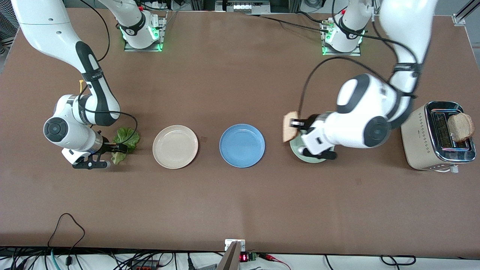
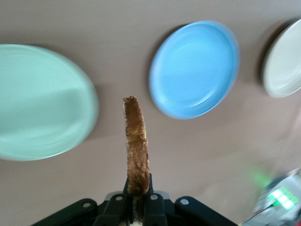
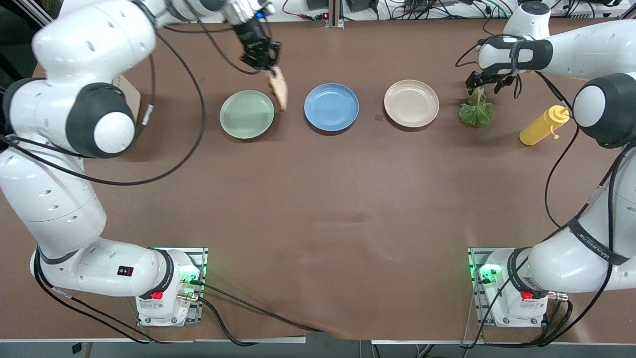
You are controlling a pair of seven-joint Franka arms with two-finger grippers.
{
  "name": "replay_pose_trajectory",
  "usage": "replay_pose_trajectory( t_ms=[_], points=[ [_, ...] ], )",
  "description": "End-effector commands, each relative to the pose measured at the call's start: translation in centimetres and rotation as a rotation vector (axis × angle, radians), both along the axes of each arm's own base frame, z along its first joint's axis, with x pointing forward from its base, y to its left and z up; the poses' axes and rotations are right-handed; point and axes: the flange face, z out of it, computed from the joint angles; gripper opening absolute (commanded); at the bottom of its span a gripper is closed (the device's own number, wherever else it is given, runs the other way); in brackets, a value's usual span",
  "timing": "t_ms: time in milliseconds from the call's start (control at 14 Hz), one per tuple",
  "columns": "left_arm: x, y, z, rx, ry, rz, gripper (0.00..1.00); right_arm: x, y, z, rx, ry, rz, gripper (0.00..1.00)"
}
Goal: Make sandwich in blue plate with both arms
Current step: 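Lower the bread onto the blue plate while the right gripper lifts lettuce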
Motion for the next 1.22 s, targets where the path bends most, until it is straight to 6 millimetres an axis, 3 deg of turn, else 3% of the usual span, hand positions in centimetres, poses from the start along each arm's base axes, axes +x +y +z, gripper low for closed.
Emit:
replay_pose_trajectory(
  t_ms=[0, 215, 502, 717, 788, 1147],
  points=[
    [-0.7, -4.7, -3.4, -0.040, -0.030, 0.090, 0.01, 0.2, -0.2, -1.1, 0.003, -0.013, -0.019, 0.99],
    [-0.8, -7.7, -6.3, -0.071, -0.059, 0.159, 0.00, 0.1, 0.0, -1.7, 0.002, -0.007, -0.016, 0.79],
    [-0.5, -10.1, -8.2, -0.150, -0.099, 0.257, 0.00, 0.1, 0.2, -2.1, 0.001, -0.005, -0.011, 0.31],
    [-1.0, -11.6, -9.1, -0.160, -0.119, 0.261, 0.00, 0.1, 0.1, -2.1, 0.001, -0.002, -0.014, 0.06],
    [-1.1, -11.9, -9.6, -0.157, -0.118, 0.259, 0.00, 0.1, 0.1, -2.0, 0.001, -0.004, -0.014, 0.01],
    [-2.4, -13.5, -11.0, -0.150, -0.109, 0.223, 0.01, 0.6, 0.3, -1.3, 0.002, -0.014, -0.003, 0.00]
  ],
)
